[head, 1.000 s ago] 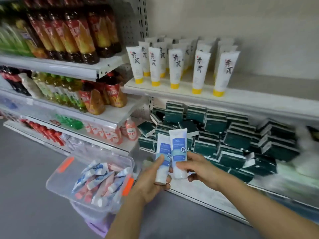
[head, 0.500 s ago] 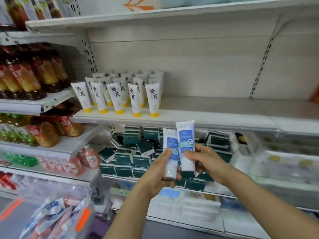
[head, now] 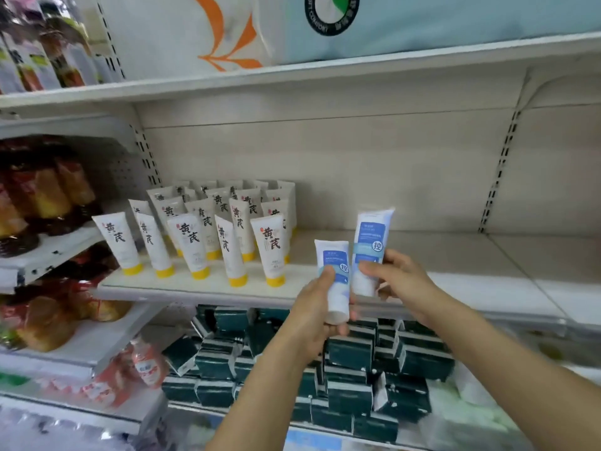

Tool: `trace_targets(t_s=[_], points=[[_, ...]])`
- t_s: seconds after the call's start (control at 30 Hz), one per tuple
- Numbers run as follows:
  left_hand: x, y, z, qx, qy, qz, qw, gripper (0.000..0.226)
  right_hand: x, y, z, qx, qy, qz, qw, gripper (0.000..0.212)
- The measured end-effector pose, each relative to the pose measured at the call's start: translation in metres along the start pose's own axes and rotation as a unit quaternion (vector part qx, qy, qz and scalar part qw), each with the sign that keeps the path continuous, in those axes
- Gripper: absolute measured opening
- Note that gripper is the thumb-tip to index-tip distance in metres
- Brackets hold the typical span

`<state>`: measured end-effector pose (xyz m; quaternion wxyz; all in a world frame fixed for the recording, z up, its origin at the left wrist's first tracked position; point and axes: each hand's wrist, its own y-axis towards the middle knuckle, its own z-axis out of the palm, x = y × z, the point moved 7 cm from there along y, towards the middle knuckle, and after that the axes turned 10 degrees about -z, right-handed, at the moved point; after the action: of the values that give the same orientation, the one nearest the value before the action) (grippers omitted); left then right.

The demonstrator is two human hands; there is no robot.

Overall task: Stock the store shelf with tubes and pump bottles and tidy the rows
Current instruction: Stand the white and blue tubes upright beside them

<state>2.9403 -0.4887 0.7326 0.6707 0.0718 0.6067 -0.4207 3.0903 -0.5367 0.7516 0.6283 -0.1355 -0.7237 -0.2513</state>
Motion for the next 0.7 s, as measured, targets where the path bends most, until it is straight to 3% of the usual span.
trace_targets(t_s=[0.33, 0.7], points=[[-0.014, 0.057, -0.020, -0.044, -0.059, -0.065, 0.995, 0.037, -0.014, 0.104, 0.001, -0.051, -0.045, -0.035, 0.997, 0.025], [-0.024, 0.083, -0.024, -0.048, -0.090, -0.088, 0.991, 0.046, -0.038, 0.214, 0.034, -0.005, -0.167, -0.078, 0.983, 0.029]])
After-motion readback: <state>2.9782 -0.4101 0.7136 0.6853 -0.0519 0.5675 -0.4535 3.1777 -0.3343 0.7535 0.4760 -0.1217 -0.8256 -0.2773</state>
